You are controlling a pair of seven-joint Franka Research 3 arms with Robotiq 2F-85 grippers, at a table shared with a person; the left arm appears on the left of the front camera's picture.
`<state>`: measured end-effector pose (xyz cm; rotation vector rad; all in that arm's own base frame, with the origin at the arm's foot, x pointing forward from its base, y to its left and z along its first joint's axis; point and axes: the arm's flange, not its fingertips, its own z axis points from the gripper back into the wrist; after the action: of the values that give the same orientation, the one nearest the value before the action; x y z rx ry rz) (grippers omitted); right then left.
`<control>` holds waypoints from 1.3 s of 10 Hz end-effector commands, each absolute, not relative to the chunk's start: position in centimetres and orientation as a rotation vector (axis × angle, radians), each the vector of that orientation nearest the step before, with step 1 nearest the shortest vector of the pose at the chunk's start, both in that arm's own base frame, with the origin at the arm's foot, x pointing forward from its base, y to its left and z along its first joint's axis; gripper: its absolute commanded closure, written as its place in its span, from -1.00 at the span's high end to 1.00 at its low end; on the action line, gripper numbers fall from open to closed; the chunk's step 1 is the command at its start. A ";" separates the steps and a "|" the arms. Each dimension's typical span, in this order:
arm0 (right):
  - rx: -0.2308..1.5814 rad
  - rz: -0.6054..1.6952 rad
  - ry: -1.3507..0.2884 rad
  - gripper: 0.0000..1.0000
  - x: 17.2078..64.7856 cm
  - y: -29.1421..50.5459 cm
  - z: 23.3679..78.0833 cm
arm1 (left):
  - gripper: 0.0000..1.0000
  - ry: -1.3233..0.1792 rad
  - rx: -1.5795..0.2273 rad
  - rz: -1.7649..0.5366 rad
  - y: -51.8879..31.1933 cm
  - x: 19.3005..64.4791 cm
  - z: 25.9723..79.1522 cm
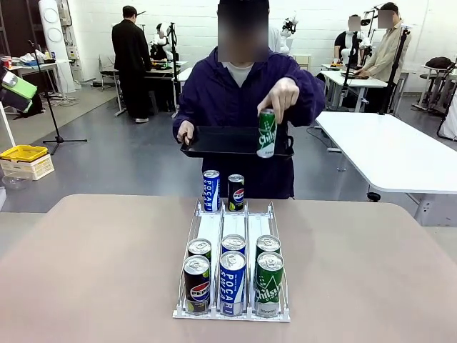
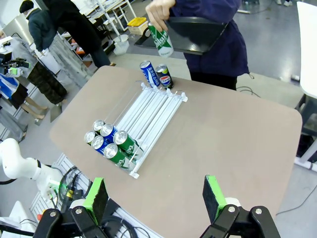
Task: Retrieve and hand over the desired beverage to the person.
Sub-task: Pick up a can of the same type that the person held from the Automatic Can Dispenser.
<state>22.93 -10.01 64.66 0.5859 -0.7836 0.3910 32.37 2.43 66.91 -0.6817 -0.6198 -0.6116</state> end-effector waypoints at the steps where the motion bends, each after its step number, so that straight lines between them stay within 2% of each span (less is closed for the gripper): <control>1: 0.604 0.408 -0.783 1.00 23.1 -9.8 64.3 | 1.00 -0.632 -0.692 -0.631 2.5 32.4 66.8; 13: 0.604 0.408 -0.783 1.00 23.1 -9.8 64.3 | 1.00 -0.632 -0.692 -0.631 2.5 32.4 66.8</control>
<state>22.92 -10.01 64.66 0.5857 -0.7837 0.3912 32.37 2.42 66.91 -0.6818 -0.6198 -0.6122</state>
